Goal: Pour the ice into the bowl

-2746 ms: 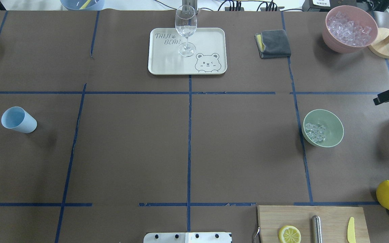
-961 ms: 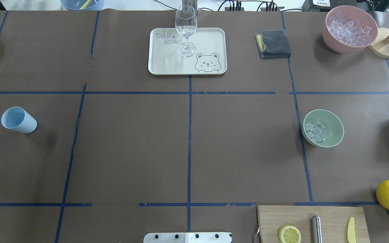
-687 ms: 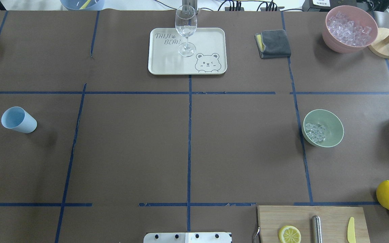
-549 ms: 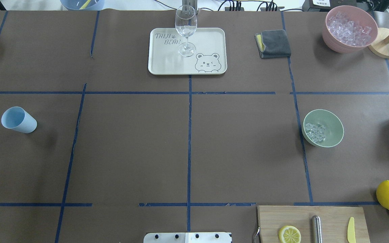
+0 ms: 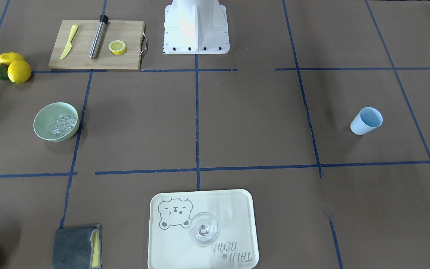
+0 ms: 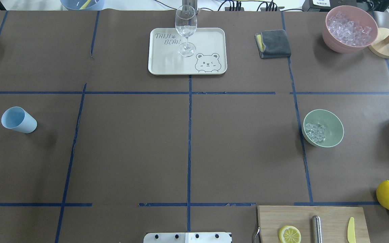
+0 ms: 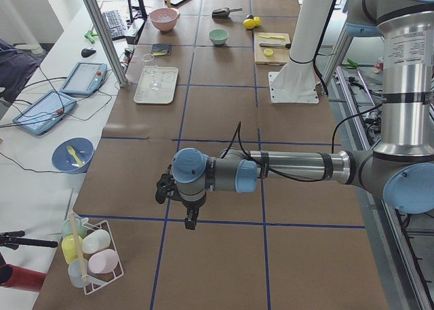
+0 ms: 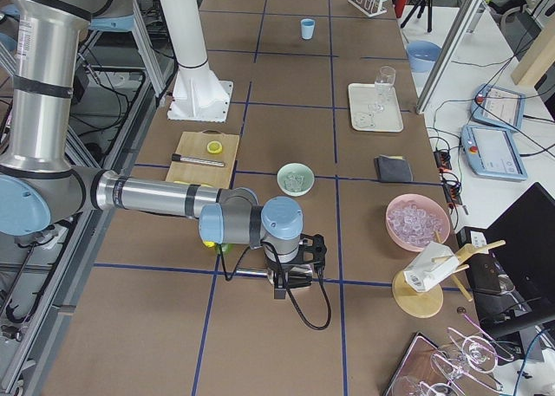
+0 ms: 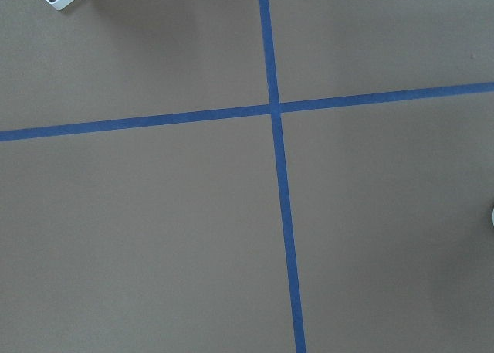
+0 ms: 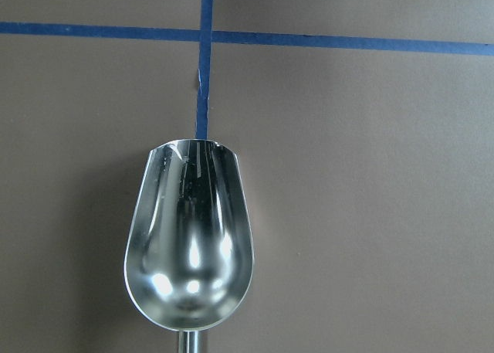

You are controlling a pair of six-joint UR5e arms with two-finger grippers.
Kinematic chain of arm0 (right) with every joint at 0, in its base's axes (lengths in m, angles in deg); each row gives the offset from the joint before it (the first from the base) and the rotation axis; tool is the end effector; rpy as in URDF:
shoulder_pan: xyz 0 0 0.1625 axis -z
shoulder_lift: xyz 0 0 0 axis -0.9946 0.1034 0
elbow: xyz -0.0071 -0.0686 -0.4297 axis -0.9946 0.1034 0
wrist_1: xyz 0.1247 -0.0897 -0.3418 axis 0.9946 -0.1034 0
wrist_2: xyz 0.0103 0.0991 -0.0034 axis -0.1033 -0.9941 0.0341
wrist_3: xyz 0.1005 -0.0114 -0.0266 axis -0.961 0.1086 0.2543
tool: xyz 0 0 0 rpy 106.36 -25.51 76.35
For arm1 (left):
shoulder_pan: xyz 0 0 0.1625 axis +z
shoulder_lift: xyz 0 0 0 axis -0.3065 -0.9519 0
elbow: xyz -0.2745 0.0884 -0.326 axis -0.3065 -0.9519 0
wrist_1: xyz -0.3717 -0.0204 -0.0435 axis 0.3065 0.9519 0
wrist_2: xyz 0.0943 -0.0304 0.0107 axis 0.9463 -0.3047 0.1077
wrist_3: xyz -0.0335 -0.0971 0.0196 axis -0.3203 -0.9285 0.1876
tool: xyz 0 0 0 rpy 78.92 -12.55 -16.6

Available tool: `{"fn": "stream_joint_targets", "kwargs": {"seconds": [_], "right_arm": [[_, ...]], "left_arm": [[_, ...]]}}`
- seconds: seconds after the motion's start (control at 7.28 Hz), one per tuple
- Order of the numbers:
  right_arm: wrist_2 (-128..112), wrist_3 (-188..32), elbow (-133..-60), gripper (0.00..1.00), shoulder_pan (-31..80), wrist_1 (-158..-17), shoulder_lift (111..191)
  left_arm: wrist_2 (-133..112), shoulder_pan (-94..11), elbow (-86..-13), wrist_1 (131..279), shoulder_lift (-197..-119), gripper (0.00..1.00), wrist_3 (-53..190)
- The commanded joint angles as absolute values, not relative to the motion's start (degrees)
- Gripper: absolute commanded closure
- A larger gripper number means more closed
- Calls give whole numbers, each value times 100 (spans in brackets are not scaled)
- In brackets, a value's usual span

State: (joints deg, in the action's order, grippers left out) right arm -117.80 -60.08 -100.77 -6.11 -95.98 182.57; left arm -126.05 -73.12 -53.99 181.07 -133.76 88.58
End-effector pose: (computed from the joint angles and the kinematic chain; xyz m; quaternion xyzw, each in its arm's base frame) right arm 0.0637 -0.3608 0.6921 0.0073 -0.3627 -0.0113 0.9318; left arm -0.0640 -0.4161 0.6592 0.0420 0.3964 0.0419 0.9162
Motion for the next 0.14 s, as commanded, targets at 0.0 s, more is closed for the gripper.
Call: {"fn": "stream_joint_targets", "kwargs": {"seconds": [0.0], "right_arm": [[-11780,-6005,-10068,0,-611,-9589,18257]], "left_arm": [[-12605,-7312,-5399,18116,-13376,0,8862]]}}
